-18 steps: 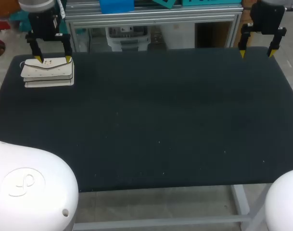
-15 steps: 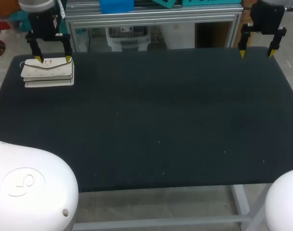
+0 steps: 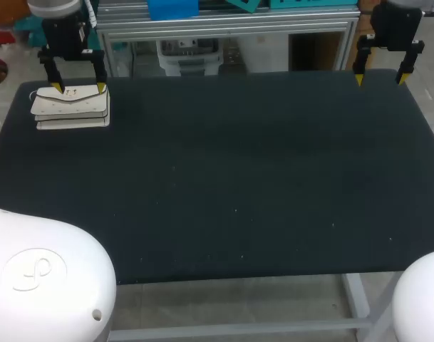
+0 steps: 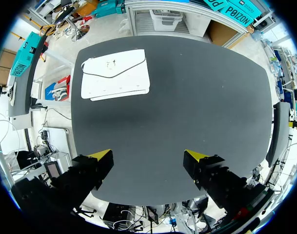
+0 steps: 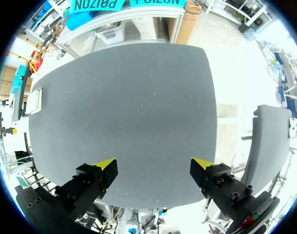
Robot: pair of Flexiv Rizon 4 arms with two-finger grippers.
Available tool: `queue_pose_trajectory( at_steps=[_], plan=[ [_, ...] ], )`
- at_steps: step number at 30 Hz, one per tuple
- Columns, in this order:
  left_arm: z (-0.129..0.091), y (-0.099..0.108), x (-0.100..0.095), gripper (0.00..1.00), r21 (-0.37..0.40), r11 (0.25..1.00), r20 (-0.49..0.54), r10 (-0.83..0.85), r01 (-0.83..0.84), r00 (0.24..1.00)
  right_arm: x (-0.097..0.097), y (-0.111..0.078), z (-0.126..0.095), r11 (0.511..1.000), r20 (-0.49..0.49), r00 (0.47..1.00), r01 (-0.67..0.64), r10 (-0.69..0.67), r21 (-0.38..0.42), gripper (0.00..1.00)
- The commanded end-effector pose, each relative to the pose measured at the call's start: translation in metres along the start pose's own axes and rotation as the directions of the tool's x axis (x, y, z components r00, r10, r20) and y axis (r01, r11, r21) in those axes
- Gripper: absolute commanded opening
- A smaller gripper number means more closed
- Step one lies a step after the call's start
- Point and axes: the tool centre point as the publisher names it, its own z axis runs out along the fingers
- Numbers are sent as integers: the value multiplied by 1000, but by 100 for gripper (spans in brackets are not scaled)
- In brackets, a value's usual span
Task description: Pick up the bag, open it, inspect its contents, close it, and place it on the opposite side
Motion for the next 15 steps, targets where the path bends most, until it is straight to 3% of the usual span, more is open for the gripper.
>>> queue_pose_trajectory(
  at_steps=[1, 8, 15],
  plan=[
    [0, 0, 0, 100, 0, 1000, 1, 0, 0, 1000, 0, 0, -1, 1000, 2, 1000, 0, 0, 1, 100],
    [5, -4, -13, 100, 30, 992, -127, 125, -122, 984, 11, 5, 0, 973, -85, 974, 202, -212, -109, 100],
    [14, -15, -36, 100, 51, 979, -263, 202, -196, 943, 28, -1, -1, 880, -68, 893, 423, -446, -216, 100]
  ],
)
